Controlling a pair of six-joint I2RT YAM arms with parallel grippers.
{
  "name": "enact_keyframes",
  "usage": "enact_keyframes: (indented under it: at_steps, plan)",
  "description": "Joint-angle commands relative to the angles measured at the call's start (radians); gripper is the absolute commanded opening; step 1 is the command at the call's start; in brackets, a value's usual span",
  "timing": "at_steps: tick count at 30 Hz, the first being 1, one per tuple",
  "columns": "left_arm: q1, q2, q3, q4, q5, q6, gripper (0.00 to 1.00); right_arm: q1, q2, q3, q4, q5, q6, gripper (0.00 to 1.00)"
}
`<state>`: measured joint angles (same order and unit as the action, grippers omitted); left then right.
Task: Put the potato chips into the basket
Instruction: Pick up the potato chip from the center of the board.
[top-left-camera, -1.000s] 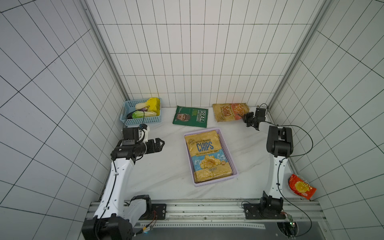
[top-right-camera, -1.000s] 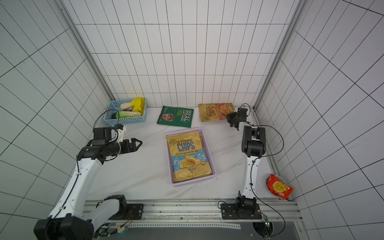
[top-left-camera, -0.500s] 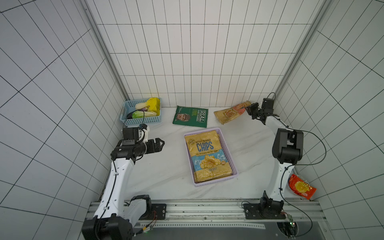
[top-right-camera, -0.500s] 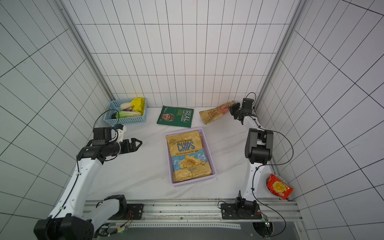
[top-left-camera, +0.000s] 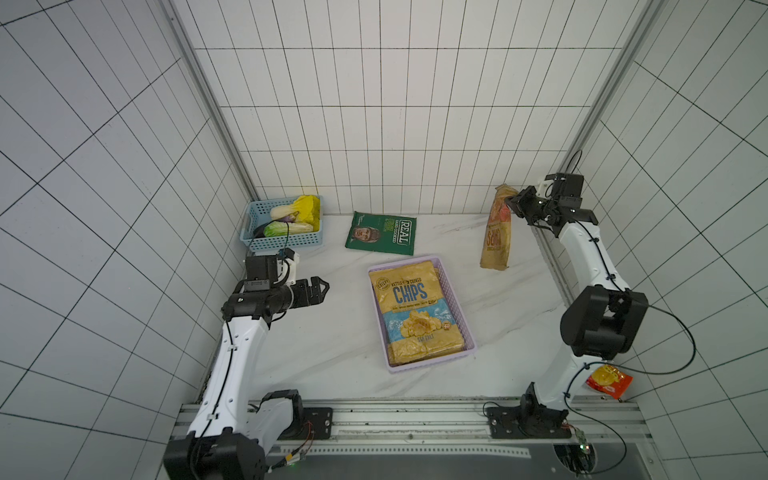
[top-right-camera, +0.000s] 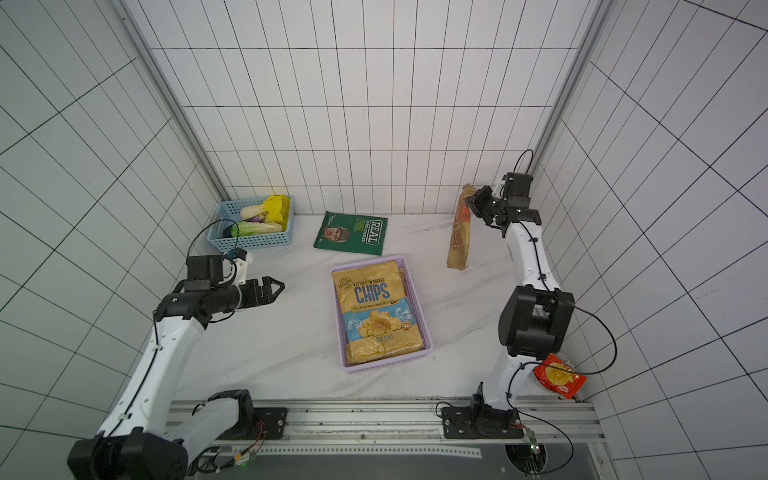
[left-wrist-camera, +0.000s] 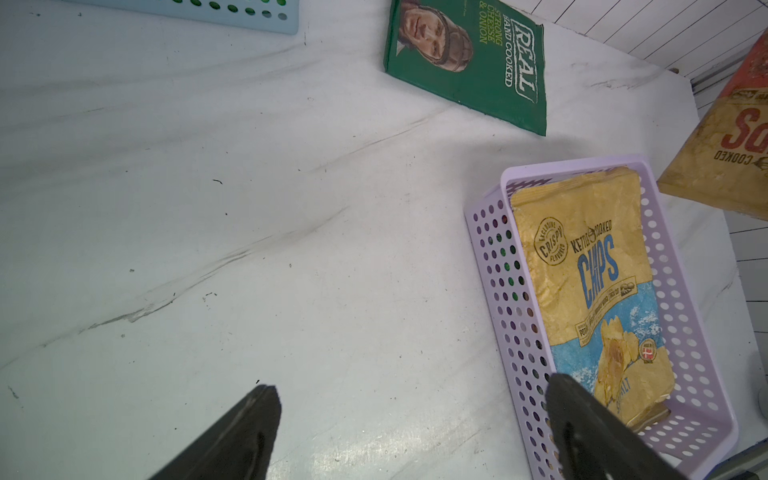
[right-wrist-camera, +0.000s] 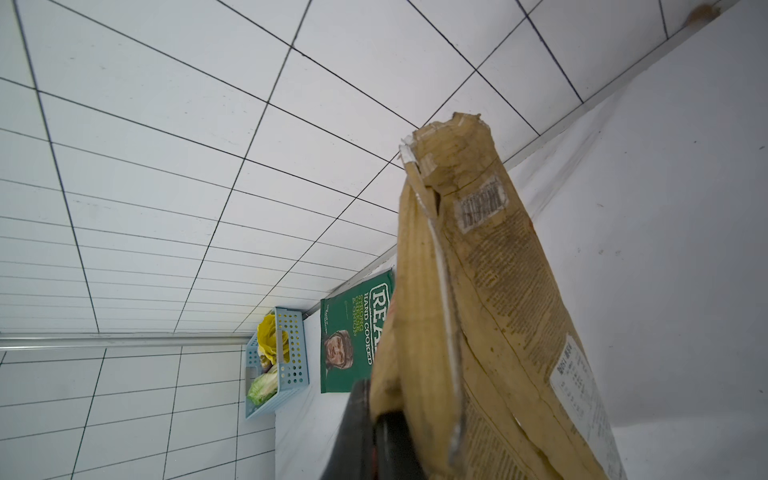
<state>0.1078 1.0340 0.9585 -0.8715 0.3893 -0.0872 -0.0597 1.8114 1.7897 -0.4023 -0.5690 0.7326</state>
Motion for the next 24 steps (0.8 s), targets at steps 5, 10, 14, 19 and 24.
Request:
enact_keyframes:
  at_steps: [5, 10, 14, 19, 24]
  plan:
    - [0.006, -0.015, -0.01, 0.028, -0.001, 0.007, 0.98, -0.003, -0.101, 0.156, -0.263, -0.105, -0.155, 0.0]
    - [0.006, -0.023, -0.01, 0.028, 0.003, 0.007, 0.98, 0.01, -0.185, 0.174, -0.374, -0.172, -0.193, 0.0]
    - [0.006, -0.023, -0.01, 0.028, 0.001, 0.007, 0.98, 0.034, -0.262, 0.144, -0.406, -0.26, -0.202, 0.0]
    - [0.005, -0.029, -0.01, 0.028, 0.002, 0.007, 0.98, 0.108, -0.372, 0.099, -0.44, -0.301, -0.224, 0.0]
    - [0.005, -0.037, -0.011, 0.03, 0.002, 0.007, 0.98, 0.234, -0.447, 0.028, -0.454, -0.323, -0.235, 0.0]
